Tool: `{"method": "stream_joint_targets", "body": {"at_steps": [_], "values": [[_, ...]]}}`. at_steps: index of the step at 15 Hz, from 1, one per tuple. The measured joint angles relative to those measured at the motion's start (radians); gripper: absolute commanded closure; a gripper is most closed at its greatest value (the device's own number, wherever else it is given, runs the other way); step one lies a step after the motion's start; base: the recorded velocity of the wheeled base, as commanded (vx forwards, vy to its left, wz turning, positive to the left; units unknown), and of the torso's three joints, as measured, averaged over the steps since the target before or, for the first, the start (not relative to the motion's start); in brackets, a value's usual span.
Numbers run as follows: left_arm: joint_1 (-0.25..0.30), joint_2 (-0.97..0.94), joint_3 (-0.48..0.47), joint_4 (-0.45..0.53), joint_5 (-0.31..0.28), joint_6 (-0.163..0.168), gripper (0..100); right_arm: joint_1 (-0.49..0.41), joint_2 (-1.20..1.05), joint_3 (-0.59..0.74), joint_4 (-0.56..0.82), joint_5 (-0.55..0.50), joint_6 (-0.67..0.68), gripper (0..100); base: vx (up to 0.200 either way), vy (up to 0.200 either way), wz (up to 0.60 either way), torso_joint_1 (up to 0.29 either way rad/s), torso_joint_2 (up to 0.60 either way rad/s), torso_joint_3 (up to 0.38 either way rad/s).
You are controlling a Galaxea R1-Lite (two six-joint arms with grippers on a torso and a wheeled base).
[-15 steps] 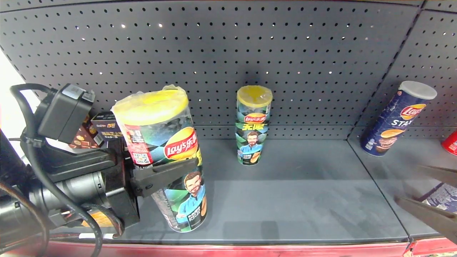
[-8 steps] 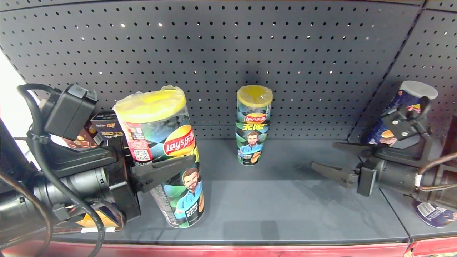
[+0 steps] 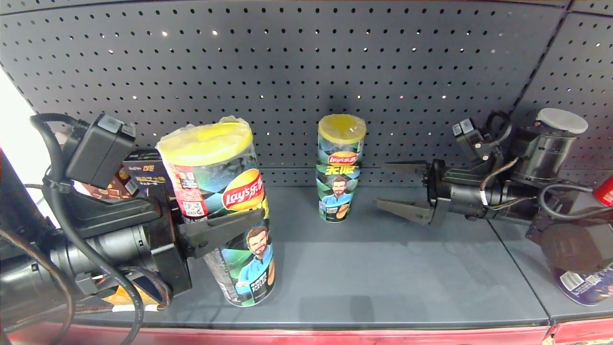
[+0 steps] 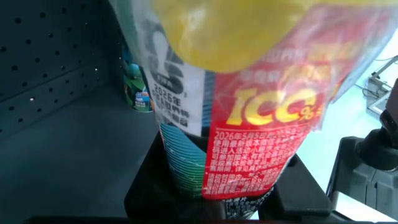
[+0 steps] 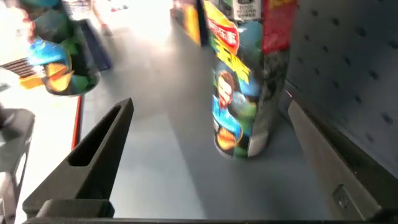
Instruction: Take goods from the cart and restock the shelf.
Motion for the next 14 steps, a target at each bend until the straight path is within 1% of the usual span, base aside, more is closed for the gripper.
{"method": "stream_joint_targets", "body": {"at_steps": [3,4,7,9,14], "values": [[0.0,0.0,0.0,0.0,-0.001,0.0,100,-0.013,0.099,-0.084,-0.063,0.105,-0.003,0,0.0,0.0,0.0,0.0,0.0,0.0],[0.0,0.0,0.0,0.0,0.0,0.0,100,-0.015,0.127,-0.115,-0.068,0.116,-0.003,0,0.0,0.0,0.0,0.0,0.0,0.0],[0.0,0.0,0.003,0.0,0.0,0.0,100,-0.018,0.208,-0.23,-0.07,0.121,-0.003,0,0.0,0.0,0.0,0.0,0.0,0.0],[0.0,0.0,0.004,0.0,0.0,0.0,100,-0.019,0.248,-0.278,-0.068,0.121,-0.002,0,0.0,0.0,0.0,0.0,0.0,0.0],[0.0,0.0,0.007,0.0,-0.001,0.0,100,0.0,0.322,-0.311,-0.068,0.118,0.0,0,0.0,0.0,0.0,0.0,0.0,0.0]]}}
